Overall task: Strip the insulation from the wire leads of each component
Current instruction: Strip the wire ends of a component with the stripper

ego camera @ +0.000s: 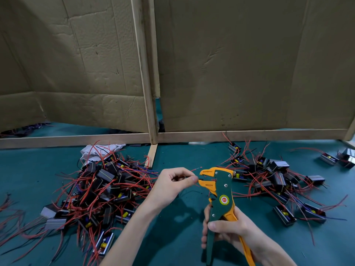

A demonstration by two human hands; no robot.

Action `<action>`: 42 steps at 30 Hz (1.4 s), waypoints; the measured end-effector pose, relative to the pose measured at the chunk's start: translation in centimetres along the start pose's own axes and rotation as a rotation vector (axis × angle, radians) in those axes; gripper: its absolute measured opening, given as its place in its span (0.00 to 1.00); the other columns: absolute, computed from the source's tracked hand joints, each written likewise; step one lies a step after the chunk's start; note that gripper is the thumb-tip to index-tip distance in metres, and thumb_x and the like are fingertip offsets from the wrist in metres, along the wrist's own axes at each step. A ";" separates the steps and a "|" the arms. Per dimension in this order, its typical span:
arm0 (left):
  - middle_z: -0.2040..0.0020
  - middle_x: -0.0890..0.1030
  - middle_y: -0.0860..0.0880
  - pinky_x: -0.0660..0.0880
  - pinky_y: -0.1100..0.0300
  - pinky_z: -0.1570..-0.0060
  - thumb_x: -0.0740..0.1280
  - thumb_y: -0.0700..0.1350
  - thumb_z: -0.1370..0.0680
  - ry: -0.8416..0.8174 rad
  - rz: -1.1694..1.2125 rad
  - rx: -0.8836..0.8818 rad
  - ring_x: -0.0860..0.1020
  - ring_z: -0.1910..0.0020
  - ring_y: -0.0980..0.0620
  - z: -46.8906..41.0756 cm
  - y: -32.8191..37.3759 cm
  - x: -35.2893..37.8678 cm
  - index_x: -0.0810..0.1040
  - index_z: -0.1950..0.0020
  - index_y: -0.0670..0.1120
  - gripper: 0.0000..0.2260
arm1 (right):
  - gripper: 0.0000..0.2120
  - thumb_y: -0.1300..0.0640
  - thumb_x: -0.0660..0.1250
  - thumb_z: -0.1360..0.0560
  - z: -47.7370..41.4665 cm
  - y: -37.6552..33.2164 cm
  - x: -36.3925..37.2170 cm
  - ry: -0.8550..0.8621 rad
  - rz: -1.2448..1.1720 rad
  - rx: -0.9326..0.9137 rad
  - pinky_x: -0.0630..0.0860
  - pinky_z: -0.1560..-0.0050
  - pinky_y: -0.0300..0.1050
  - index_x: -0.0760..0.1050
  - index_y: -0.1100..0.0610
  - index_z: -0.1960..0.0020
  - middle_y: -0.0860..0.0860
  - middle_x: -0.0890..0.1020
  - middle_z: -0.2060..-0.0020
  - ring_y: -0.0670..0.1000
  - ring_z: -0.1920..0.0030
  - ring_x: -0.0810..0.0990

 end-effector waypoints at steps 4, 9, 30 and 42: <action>0.69 0.72 0.45 0.59 0.66 0.70 0.71 0.39 0.26 -0.027 -0.014 0.003 0.62 0.70 0.55 0.0 0.0 -0.1 0.82 0.64 0.49 0.08 | 0.15 0.61 0.78 0.39 -0.1 0.2 0.2 0.040 0.012 0.021 0.79 0.63 0.54 0.76 0.65 0.59 0.64 0.77 0.67 0.62 0.67 0.79; 0.70 0.70 0.48 0.58 0.66 0.71 0.71 0.41 0.26 -0.059 -0.011 0.003 0.62 0.71 0.55 -0.1 -0.2 -0.5 0.83 0.63 0.50 0.07 | 0.15 0.57 0.79 0.40 0.0 0.7 0.6 0.093 0.013 0.058 0.77 0.69 0.50 0.76 0.63 0.62 0.63 0.75 0.71 0.59 0.73 0.76; 0.59 0.77 0.60 0.64 0.72 0.52 0.71 0.44 0.26 0.238 -0.519 0.319 0.73 0.53 0.56 -1.1 3.2 0.8 0.84 0.55 0.50 0.02 | 0.09 0.70 0.66 0.38 -1.2 1.0 -1.0 0.281 -0.420 0.013 0.81 0.61 0.61 0.75 0.70 0.57 0.70 0.81 0.60 0.70 0.59 0.82; 0.30 0.69 0.41 0.65 0.61 0.32 0.61 0.35 0.20 -0.224 -0.307 0.260 0.66 0.29 0.49 -6.0 6.9 13.7 0.76 0.34 0.44 0.15 | 0.14 0.73 0.63 0.38 -1.2 1.6 -0.9 0.209 -0.444 0.130 0.80 0.68 0.55 0.78 0.69 0.53 0.66 0.81 0.60 0.64 0.66 0.83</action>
Point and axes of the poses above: each hand's wrist, its own z-axis away from the middle knuckle, its own x-axis out of the palm, y = z × x, the point moved 4 cm from there along -z, towards the middle knuckle
